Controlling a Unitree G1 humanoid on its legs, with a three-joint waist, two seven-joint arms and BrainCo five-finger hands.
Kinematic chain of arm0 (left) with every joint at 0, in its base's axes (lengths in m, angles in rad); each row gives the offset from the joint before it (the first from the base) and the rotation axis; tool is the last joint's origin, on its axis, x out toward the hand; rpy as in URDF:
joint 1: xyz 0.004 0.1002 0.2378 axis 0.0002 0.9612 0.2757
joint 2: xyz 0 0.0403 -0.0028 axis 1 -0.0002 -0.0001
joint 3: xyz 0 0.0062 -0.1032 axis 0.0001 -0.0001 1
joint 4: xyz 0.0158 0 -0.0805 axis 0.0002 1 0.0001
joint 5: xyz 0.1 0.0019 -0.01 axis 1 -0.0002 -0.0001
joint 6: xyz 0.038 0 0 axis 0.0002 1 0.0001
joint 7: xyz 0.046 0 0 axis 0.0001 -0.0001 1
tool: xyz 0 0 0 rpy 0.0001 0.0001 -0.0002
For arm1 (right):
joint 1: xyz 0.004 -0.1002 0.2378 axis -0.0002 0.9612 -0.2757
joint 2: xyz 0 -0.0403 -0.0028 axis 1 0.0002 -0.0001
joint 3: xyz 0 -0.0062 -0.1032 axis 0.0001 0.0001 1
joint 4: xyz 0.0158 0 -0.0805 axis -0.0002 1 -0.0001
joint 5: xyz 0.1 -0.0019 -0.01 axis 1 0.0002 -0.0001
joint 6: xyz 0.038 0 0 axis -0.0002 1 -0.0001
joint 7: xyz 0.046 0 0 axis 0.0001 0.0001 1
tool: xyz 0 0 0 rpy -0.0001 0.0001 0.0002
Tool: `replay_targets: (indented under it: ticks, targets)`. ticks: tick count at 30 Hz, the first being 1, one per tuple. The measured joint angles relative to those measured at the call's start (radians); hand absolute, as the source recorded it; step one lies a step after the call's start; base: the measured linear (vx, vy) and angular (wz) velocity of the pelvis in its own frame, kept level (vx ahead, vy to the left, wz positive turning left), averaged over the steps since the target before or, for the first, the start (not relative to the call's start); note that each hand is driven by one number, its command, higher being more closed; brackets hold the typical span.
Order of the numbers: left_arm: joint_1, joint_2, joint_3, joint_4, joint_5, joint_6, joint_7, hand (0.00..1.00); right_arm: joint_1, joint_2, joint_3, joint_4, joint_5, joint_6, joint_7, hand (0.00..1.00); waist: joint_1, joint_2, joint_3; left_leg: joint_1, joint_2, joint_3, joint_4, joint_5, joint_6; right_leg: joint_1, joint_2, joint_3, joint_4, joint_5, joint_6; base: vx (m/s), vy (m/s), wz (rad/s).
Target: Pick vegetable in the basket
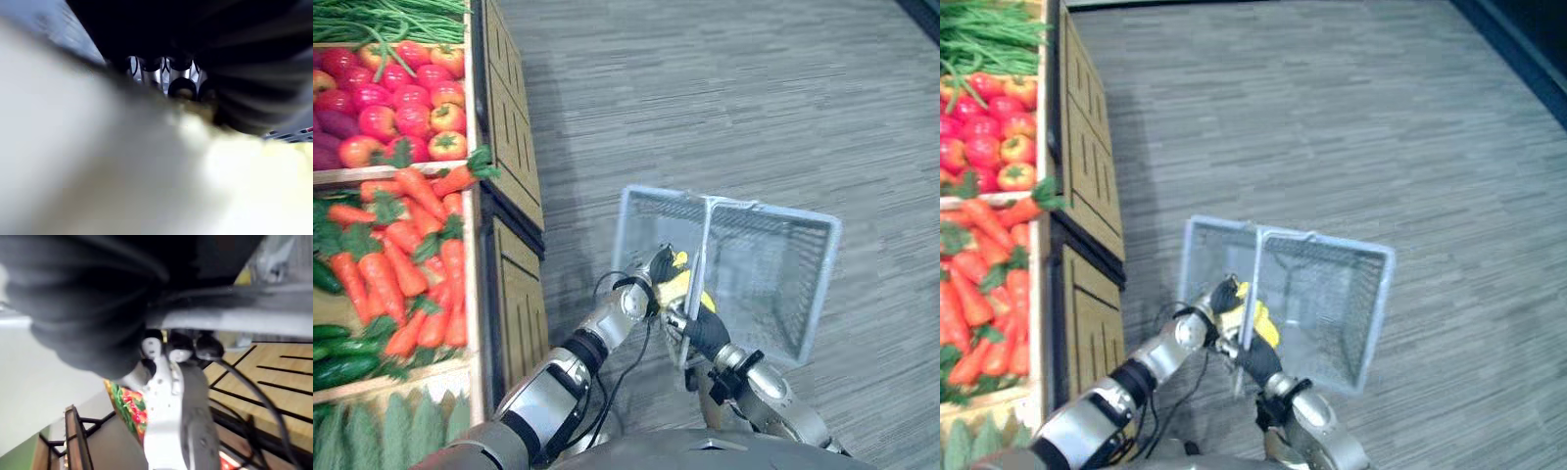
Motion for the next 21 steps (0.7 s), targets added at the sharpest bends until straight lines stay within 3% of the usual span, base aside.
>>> replay_targets:
  ticks: [1,2,3,4,5,6,7,8,9,11,13,14,15,17,19,20,21]
  targets:
    - [0.021,0.000,0.014,-0.007,0.000,-0.008,0.000,1.00,-0.003,-0.005,-0.019,0.033,-0.012,0.005,0.000,1.00,-0.001,0.002,-0.001,-0.007,0.014,-0.002,-0.024,0.064,0.028,0.038,0.001,-0.016,0.031,-0.043,-0.005,0.28,-0.205,0.55]
    - [0.037,0.003,0.028,-0.013,0.000,-0.012,0.001,0.00,-0.003,-0.007,-0.018,0.044,-0.021,0.008,0.002,1.00,0.004,0.004,-0.001,-0.008,0.019,-0.002,-0.002,0.083,0.033,0.063,0.007,-0.031,0.046,-0.070,-0.006,0.26,-0.202,0.74]
    - [0.081,0.002,0.067,-0.028,-0.001,-0.019,0.002,0.00,0.002,-0.004,-0.009,0.080,-0.049,0.011,0.009,1.00,0.012,-0.011,-0.007,-0.040,0.026,-0.013,0.142,0.086,0.035,0.120,0.003,-0.055,0.045,-0.126,0.000,0.24,-0.217,0.58]
    - [0.107,0.003,0.084,-0.036,-0.002,-0.022,0.000,0.00,0.007,-0.001,-0.005,0.098,-0.061,0.011,0.016,1.00,0.017,-0.015,-0.010,-0.077,0.027,-0.027,0.240,0.099,0.044,0.147,-0.004,-0.069,0.039,-0.142,-0.003,0.23,-0.221,0.84]
    - [0.171,0.005,0.111,-0.060,-0.007,-0.022,0.000,0.00,0.024,0.010,-0.002,0.114,-0.081,0.011,0.025,1.00,0.024,-0.010,-0.007,-0.192,0.044,-0.030,0.484,0.188,0.050,0.210,-0.013,-0.102,0.009,-0.163,-0.008,0.18,-0.159,0.64]
    - [0.199,0.005,0.123,-0.072,-0.014,-0.022,-0.001,0.00,0.024,0.011,-0.003,0.117,-0.091,0.011,0.026,1.00,0.029,-0.002,-0.003,-0.230,0.058,-0.023,0.565,0.253,0.042,0.241,-0.011,-0.108,-0.015,-0.166,-0.013,0.24,-0.127,0.44]
    - [0.249,0.005,0.142,-0.091,-0.024,-0.021,-0.001,0.00,0.020,0.023,-0.005,0.127,-0.119,0.010,0.019,1.00,0.058,0.013,0.006,-0.281,0.093,0.010,0.686,0.352,0.024,0.304,-0.017,-0.108,-0.068,-0.169,-0.032,0.21,-0.052,0.03]
    - [0.270,0.004,0.151,-0.101,-0.025,-0.021,-0.001,0.00,0.017,0.026,-0.011,0.139,-0.119,0.009,0.018,1.00,0.074,0.014,0.008,-0.307,0.112,0.037,0.731,0.320,0.030,0.324,-0.017,-0.109,-0.088,-0.170,-0.036,0.27,-0.064,0.05]
    - [0.298,0.009,0.159,-0.128,-0.047,-0.021,0.000,0.00,0.011,0.039,-0.038,0.165,-0.143,0.010,0.003,1.00,0.081,0.028,0.003,-0.367,0.134,0.097,0.783,0.226,0.048,0.355,-0.030,-0.133,-0.113,-0.175,-0.042,0.27,-0.066,0.26]
    - [0.336,-0.008,0.198,-0.201,-0.068,-0.021,0.001,0.00,0.001,0.056,-0.086,0.198,-0.196,0.010,-0.023,1.00,0.080,0.032,0.002,-0.448,0.138,0.222,0.742,0.136,0.051,0.406,-0.060,-0.188,-0.145,-0.182,-0.027,0.35,-0.032,0.68]
    - [0.361,-0.031,0.228,-0.277,-0.101,-0.022,0.004,0.00,0.006,0.063,-0.131,0.197,-0.218,0.009,-0.047,1.00,0.085,0.040,-0.003,-0.476,0.129,0.376,0.602,0.126,0.045,0.446,-0.072,-0.258,-0.156,-0.210,-0.001,0.32,0.044,0.89]
    - [0.372,-0.044,0.227,-0.313,-0.102,-0.024,0.003,0.00,0.019,0.066,-0.166,0.195,-0.237,0.008,-0.066,1.00,0.091,0.054,-0.013,-0.463,0.116,0.533,0.449,0.183,0.078,0.471,-0.074,-0.318,-0.154,-0.236,0.023,0.28,0.060,0.96]
    - [0.382,-0.049,0.227,-0.330,-0.104,-0.025,0.002,0.00,0.026,0.071,-0.186,0.199,-0.248,0.008,-0.077,1.00,0.091,0.061,-0.021,-0.440,0.113,0.638,0.399,0.168,0.170,0.487,-0.075,-0.345,-0.151,-0.255,0.038,0.36,0.078,1.69]
    - [0.401,-0.056,0.230,-0.371,-0.129,-0.028,-0.004,0.00,0.047,0.103,-0.276,0.204,-0.286,0.010,-0.114,1.00,0.076,0.034,-0.052,-0.388,0.038,0.813,0.274,0.092,0.306,0.529,-0.094,-0.501,-0.138,-0.297,0.076,0.39,0.090,2.13]
    - [0.458,-0.037,0.262,-0.401,-0.145,-0.025,-0.028,0.00,0.037,0.138,-0.362,0.239,-0.325,0.026,-0.141,1.00,0.097,0.008,-0.063,-0.341,-0.034,0.769,0.193,0.063,0.324,0.575,-0.104,-0.573,-0.060,-0.310,0.091,0.45,0.054,1.71]
    - [0.469,-0.035,0.265,-0.404,-0.148,-0.024,-0.031,0.00,0.035,0.143,-0.370,0.246,-0.329,0.028,-0.142,1.00,0.103,0.009,-0.063,-0.328,-0.041,0.760,0.181,0.063,0.324,0.575,-0.109,-0.575,-0.033,-0.310,0.091,0.51,0.009,1.26]
    - [0.514,-0.021,0.296,-0.428,-0.181,-0.023,-0.042,0.00,0.033,0.151,-0.401,0.283,-0.361,0.029,-0.160,1.00,0.108,0.009,-0.067,-0.277,-0.056,0.709,0.135,0.067,0.316,0.558,-0.125,-0.572,0.115,-0.317,0.095,0.34,-0.007,1.07]
